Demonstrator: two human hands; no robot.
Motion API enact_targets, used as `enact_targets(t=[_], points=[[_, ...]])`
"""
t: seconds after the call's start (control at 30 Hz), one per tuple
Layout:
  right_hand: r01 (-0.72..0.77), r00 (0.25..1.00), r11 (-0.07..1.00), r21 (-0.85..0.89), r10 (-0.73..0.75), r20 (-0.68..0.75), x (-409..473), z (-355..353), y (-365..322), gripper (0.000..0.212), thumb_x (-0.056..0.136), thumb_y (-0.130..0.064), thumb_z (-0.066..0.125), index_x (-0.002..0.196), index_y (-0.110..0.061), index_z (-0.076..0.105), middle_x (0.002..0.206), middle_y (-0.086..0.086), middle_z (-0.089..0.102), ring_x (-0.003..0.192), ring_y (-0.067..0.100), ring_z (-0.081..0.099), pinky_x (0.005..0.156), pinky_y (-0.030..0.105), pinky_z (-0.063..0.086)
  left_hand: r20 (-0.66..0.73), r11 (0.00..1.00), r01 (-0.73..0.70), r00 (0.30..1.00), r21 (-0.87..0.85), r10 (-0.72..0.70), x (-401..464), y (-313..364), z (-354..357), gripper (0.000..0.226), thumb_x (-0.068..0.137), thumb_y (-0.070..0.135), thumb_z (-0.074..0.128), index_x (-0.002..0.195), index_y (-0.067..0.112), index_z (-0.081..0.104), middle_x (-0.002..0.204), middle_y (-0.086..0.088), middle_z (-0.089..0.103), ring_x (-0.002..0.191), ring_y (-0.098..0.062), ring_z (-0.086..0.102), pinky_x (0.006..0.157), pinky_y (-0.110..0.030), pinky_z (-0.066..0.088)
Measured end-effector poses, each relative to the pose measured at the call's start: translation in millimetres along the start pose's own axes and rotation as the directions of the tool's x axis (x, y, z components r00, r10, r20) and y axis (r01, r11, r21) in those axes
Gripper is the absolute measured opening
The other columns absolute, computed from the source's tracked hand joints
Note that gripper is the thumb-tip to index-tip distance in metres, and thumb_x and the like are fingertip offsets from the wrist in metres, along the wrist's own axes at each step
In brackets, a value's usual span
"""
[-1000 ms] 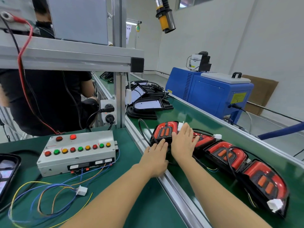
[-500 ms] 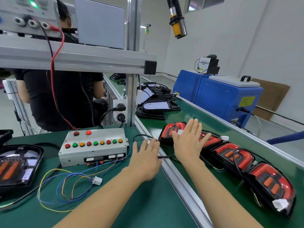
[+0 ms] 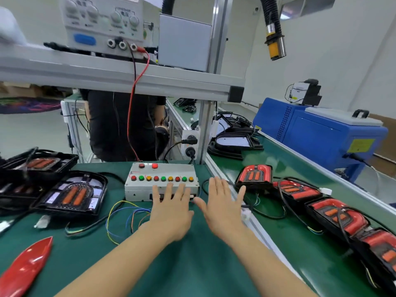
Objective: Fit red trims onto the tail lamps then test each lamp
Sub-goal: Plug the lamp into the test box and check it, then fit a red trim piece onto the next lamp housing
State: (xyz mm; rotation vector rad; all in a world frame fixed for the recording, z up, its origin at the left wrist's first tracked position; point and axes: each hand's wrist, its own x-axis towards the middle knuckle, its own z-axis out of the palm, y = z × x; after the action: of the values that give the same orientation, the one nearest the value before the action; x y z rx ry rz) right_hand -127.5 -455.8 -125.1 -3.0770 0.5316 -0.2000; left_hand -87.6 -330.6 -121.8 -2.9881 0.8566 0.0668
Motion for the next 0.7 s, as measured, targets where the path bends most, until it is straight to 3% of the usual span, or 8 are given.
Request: enact_targets(t=[0.47, 0.7], points=[[0.276, 0.960, 0.954, 0.114, -0.280, 0.024, -26, -7, -105, 0.073, 0.099, -0.057, 0.017, 0.154, -0.016, -0.009, 0.163, -0.001, -0.012, 0.149, 0.015, -0.013, 0.110, 0.059, -0.018, -0.095, 0.974, 0.220, 0.972, 0.043, -0.216, -64, -91, -3, 0.062, 0.102, 0.039, 0.022, 0.151, 0.017, -0.010, 0.159, 0.001, -0.015, 0.146, -0.031, -0.013, 0.111, -0.060, -0.011], [0.368, 0.925, 0.918, 0.149, -0.378, 0.046, -32, -7, -155, 0.071, 0.101, -0.055, 0.018, 0.154, -0.015, -0.008, 0.163, -0.002, -0.010, 0.149, 0.014, -0.011, 0.112, 0.058, -0.016, -0.121, 0.958, 0.282, 0.954, 0.058, -0.274, -84, -133, -3, 0.061, 0.100, 0.032, 0.030, 0.152, 0.018, 0.001, 0.160, 0.000, -0.006, 0.146, -0.029, -0.007, 0.111, -0.060, -0.008]])
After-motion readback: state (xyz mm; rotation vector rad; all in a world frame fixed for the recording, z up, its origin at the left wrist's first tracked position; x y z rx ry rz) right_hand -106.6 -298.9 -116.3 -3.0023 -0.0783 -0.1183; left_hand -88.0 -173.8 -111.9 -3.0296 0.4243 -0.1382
